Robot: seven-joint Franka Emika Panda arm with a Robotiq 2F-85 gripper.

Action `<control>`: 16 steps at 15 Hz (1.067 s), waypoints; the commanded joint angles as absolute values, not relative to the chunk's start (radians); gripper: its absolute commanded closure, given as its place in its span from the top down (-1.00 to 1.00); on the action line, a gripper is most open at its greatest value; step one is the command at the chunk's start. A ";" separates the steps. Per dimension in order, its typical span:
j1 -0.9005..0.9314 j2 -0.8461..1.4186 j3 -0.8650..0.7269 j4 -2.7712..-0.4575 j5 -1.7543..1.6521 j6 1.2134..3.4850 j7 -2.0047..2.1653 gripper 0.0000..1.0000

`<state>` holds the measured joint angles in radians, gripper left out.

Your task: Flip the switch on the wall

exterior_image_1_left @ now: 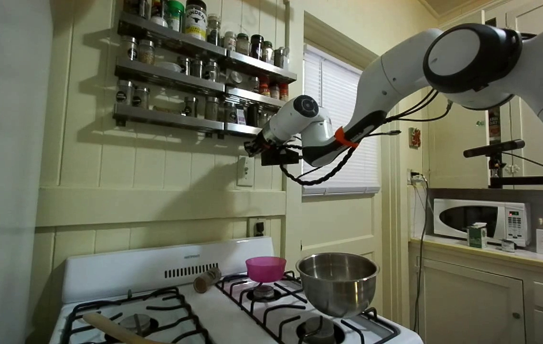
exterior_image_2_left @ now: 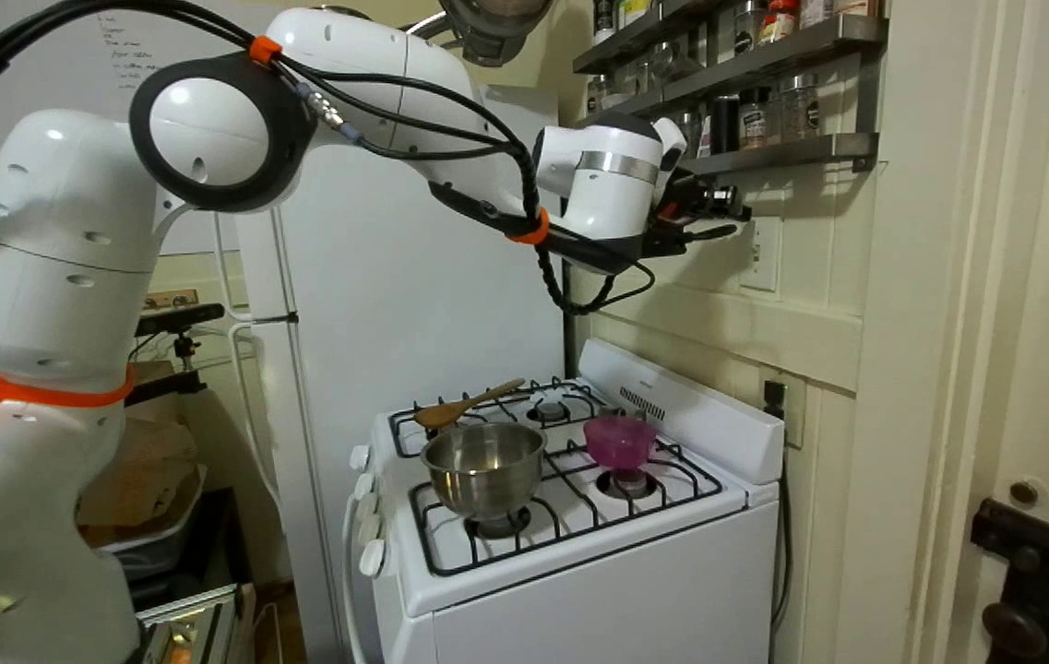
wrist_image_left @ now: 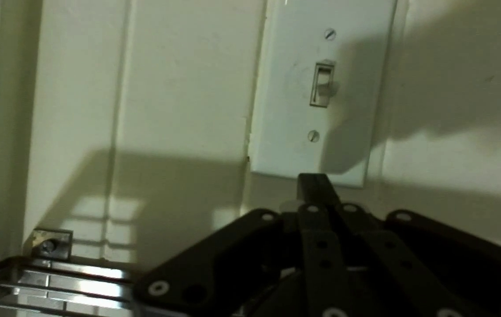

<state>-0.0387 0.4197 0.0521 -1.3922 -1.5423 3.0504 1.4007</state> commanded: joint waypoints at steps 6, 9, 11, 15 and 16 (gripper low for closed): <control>-0.020 0.495 0.043 -1.314 -1.716 3.078 1.596 -1.00; -0.021 0.505 0.046 -1.295 -1.783 3.073 1.649 -1.00; -0.023 0.504 0.049 -1.295 -1.821 3.068 1.675 -1.00; -0.026 0.506 0.054 -1.294 -1.888 3.064 1.716 -1.00; -0.027 0.506 0.055 -1.295 -1.902 3.063 1.724 -1.00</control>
<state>-0.0251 0.4923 0.0533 -1.3164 -1.8279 3.0506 1.6550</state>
